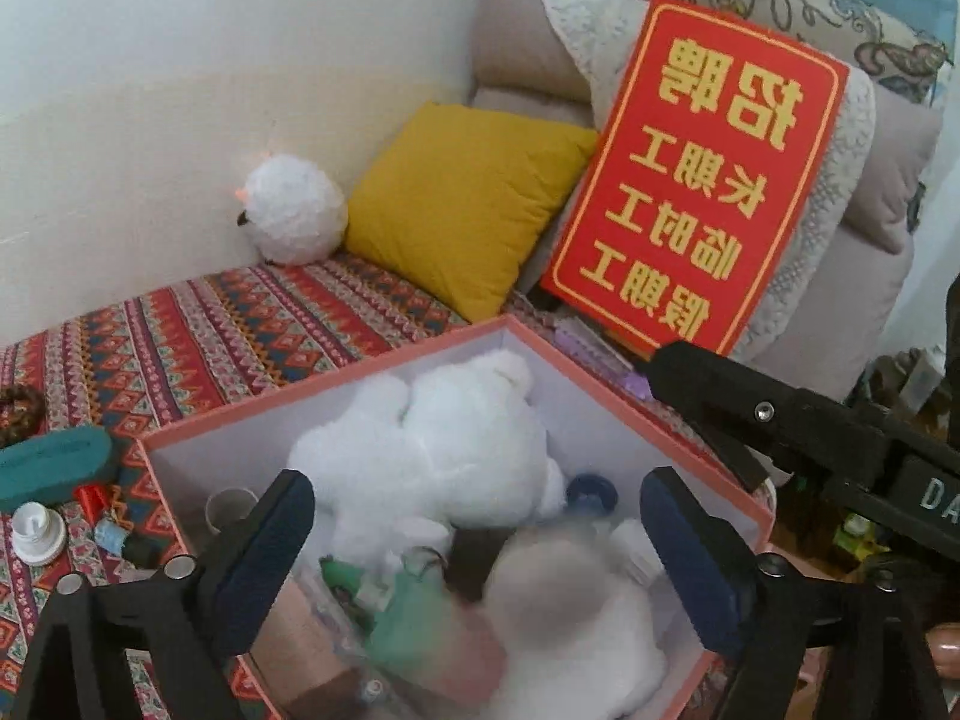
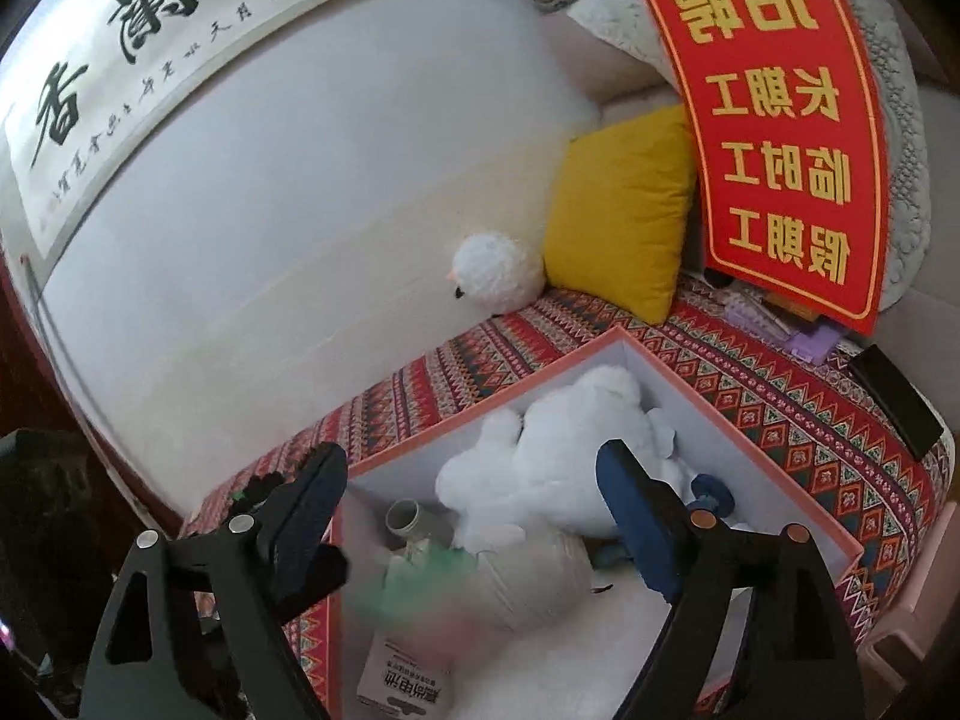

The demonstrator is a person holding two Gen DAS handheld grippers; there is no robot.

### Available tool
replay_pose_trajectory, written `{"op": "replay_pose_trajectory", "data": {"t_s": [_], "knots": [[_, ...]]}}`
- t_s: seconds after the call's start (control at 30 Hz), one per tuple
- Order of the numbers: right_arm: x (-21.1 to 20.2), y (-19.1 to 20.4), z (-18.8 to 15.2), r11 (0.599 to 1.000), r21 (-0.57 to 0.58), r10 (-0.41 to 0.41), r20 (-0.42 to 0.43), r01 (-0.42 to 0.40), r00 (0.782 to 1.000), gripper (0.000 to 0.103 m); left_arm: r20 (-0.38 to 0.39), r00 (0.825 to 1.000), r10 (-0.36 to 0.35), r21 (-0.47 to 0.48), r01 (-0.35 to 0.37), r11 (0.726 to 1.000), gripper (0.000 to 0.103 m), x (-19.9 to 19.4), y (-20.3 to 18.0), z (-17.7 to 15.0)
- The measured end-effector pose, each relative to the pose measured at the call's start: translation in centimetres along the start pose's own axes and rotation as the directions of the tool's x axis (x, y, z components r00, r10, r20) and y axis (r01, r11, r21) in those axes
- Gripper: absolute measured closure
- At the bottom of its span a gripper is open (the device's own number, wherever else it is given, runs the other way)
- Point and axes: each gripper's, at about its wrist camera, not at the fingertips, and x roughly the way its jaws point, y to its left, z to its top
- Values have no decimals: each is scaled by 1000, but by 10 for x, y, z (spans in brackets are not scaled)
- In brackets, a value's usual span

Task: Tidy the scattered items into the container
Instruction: 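Carry the twine ball and pink-green pouch over the pink box and lower them in, then grasp the white bottle cap with the right tool while the left tool grasps the clear flower container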

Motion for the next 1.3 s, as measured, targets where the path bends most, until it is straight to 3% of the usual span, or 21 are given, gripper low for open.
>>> {"op": "replay_pose_trajectory", "data": {"t_s": [0.37, 0.53, 0.7, 0.83, 0.9, 0.97, 1.03, 1.13, 1.2, 1.3], "knots": [[11, 31, -8, 999, -34, 36, -29, -37, 999, 15, 19, 999, 41, -36, -41, 999, 9, -23, 24, -6], [24, 71, -18, 993, -90, 77, -60, -82, 995, 15, 8, 995, 102, -56, -101, 993, 9, -38, 53, -27], [47, 130, -37, 974, -172, 131, -110, -148, 985, 15, -21, 976, 216, -135, -216, 967, 9, -61, 117, -59], [76, 178, -63, 950, -248, 147, -177, -188, 973, 15, -57, 938, 342, -209, -346, 915, 9, -83, 182, -92], [96, 201, -83, 935, -291, 141, -221, -203, 965, 15, -84, 894, 439, -230, -446, 865, 9, -92, 217, -110], [120, 220, -108, 919, -333, 121, -275, -213, 954, 15, -124, 838, 531, -245, -544, 802, 8, -96, 252, -131], [149, 237, -139, 897, -382, 83, -348, -222, 934, 15, -175, 814, 555, -273, -581, 767, 6, -94, 282, -148], [190, 252, -183, 870, -436, 12, -450, -231, 893, 15, -272, 798, 538, -351, -603, 716, 6, -83, 332, -174], [218, 251, -210, 867, -442, -40, -523, -230, 852, 15, -339, 791, 509, -400, -611, 683, 6, -69, 362, -191], [259, 247, -246, 871, -439, -112, -617, -223, 779, 15, -388, 777, 496, -396, -627, 671, 3, -46, 383, -198]]}}
